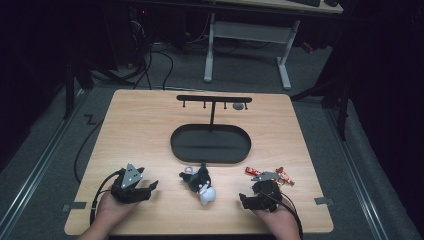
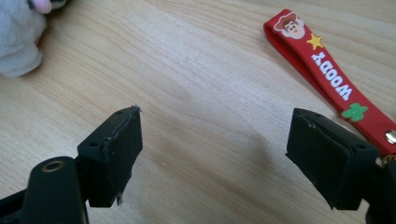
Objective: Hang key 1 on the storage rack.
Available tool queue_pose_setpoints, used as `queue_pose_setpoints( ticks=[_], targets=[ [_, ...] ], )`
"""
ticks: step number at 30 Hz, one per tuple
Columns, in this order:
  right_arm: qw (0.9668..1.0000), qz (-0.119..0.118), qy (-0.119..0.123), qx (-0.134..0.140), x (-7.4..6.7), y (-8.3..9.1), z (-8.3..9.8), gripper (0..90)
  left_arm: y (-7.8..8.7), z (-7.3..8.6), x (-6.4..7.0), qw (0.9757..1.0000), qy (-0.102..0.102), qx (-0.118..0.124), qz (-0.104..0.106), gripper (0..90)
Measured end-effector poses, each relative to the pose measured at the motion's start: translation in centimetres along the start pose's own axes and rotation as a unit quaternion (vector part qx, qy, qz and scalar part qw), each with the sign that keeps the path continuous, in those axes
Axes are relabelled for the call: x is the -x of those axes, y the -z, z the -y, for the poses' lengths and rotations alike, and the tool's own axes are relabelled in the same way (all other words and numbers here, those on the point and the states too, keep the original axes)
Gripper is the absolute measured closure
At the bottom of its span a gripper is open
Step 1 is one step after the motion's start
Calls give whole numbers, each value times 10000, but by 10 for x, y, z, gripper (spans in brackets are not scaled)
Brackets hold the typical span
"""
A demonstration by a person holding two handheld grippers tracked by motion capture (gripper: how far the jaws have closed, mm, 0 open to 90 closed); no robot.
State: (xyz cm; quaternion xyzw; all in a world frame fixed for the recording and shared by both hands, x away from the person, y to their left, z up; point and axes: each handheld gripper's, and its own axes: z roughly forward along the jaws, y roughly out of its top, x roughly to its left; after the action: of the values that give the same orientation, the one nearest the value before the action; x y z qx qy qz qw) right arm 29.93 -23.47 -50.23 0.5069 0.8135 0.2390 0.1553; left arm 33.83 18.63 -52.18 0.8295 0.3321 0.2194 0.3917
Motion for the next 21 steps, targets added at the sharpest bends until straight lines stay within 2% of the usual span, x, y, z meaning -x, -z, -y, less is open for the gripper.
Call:
queue_pose_setpoints(
  ticks=[8,21],
  targets=[
    [9998,-23,11,-189,1,2,0,183,-1,0,0,10000,-24,-28,35,301],
    [9979,-79,41,-648,6,9,3,183,-3,1,3,9998,-115,-111,111,298]
  ],
)
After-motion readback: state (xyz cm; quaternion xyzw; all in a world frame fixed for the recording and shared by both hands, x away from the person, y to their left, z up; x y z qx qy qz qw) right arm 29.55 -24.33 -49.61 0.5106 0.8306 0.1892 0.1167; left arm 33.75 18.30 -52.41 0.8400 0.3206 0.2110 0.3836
